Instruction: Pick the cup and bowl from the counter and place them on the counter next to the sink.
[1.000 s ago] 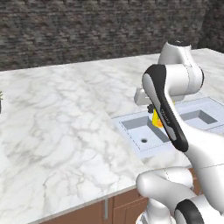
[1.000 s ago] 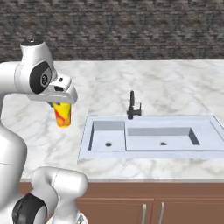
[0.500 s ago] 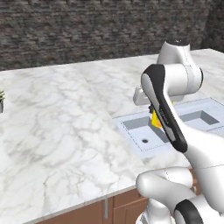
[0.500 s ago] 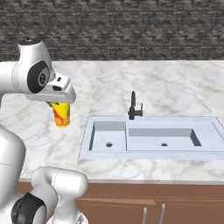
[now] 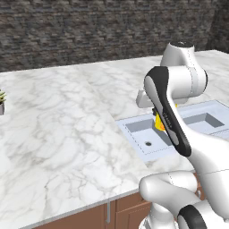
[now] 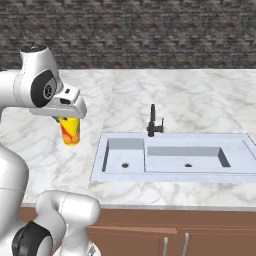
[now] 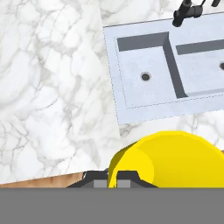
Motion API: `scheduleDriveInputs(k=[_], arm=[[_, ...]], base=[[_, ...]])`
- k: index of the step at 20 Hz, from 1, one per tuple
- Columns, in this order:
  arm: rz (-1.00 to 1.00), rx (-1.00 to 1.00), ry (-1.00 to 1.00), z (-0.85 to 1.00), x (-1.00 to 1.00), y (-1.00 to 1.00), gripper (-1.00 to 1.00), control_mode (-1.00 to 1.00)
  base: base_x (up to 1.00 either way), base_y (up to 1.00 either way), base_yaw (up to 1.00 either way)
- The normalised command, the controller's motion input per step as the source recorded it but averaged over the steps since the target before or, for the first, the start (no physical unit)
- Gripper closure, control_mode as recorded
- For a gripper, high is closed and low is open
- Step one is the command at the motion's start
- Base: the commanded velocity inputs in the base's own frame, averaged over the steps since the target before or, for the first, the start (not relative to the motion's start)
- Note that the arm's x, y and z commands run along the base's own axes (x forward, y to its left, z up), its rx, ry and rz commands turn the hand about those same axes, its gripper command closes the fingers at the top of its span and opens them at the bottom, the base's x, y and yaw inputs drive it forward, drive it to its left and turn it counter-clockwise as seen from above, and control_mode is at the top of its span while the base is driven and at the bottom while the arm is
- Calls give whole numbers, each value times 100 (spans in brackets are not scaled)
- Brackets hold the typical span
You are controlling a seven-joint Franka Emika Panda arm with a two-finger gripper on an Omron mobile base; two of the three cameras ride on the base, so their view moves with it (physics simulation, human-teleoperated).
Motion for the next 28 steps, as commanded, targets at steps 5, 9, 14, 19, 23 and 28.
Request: scheduleDriveInputs(k=[5,9,14,19,23,28], arm=[[0,0,0,-3,0,0,100,-100],[0,13,0,-44,0,0,100,-100],[0,12,0,-39,0,1,100,-100],[3,2,-2,-25,10,0,100,-100],[0,-5,0,-22,10,21,100,-100],[0,-4,0,-33,6,22,100,-100]], base=[[0,0,0],[0,0,0],[0,0,0],[0,0,0],[0,0,0],[0,0,0]])
